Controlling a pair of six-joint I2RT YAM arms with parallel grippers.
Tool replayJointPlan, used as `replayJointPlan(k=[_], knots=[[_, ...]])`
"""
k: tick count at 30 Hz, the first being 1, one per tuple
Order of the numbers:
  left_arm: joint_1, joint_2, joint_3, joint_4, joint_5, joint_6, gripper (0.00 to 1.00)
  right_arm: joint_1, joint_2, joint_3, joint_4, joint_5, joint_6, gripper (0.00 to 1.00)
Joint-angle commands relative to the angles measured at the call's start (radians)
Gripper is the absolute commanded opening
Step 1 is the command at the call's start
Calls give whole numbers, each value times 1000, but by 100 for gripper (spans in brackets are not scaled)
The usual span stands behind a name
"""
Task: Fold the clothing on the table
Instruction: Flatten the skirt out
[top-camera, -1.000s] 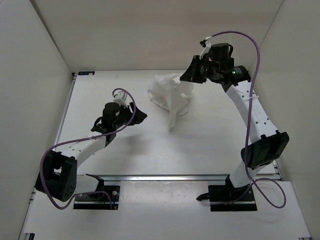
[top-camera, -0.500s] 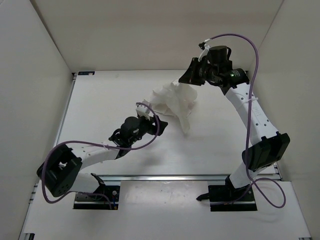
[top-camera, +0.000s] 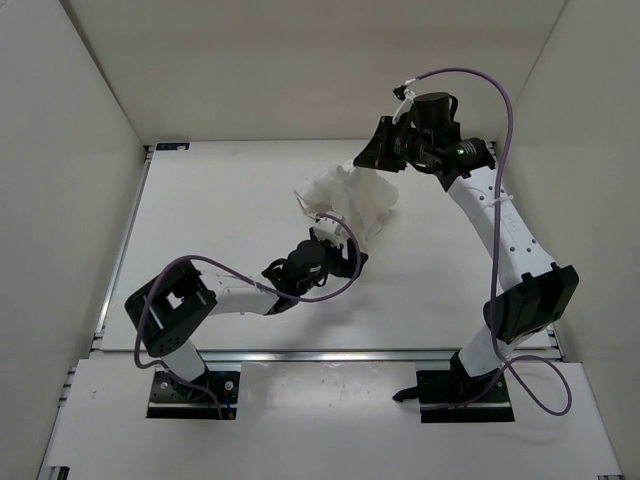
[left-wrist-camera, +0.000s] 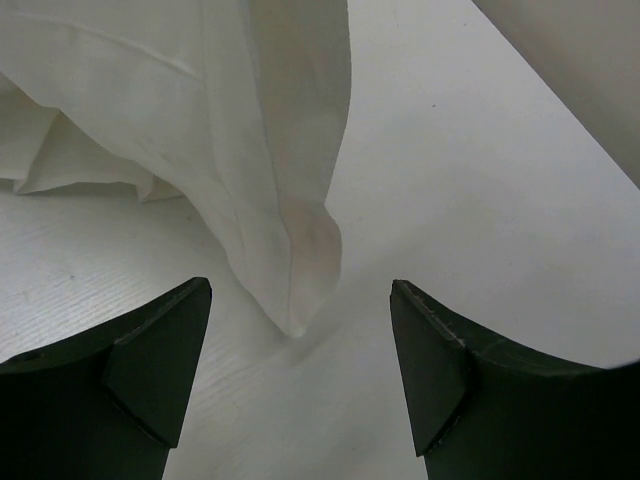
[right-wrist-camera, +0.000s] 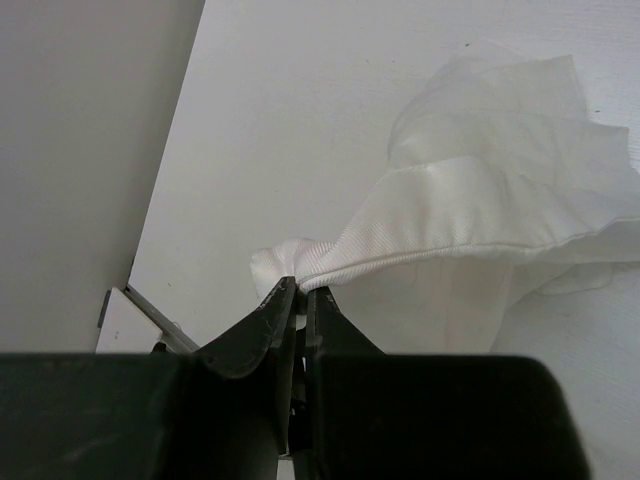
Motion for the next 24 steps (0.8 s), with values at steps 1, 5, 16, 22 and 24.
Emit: replayJointPlan(k=[1, 5, 16, 22, 24], knots=[[-23, 29, 60, 42, -61, -20, 83, 6, -12, 1, 73, -1, 1, 0], [-47, 106, 130, 14, -144, -58, 83, 16, -6, -4, 78, -1, -5, 0], [-43, 201, 293, -211, -326, -139, 0, 6, -61, -58, 86, -7, -10, 0], [72, -106, 244, -419, -302, 12, 0, -67, -187, -122, 122, -108, 19, 0], [121, -223, 275, -524, -226, 95, 0, -92, -254, -148, 130, -123, 32, 0]])
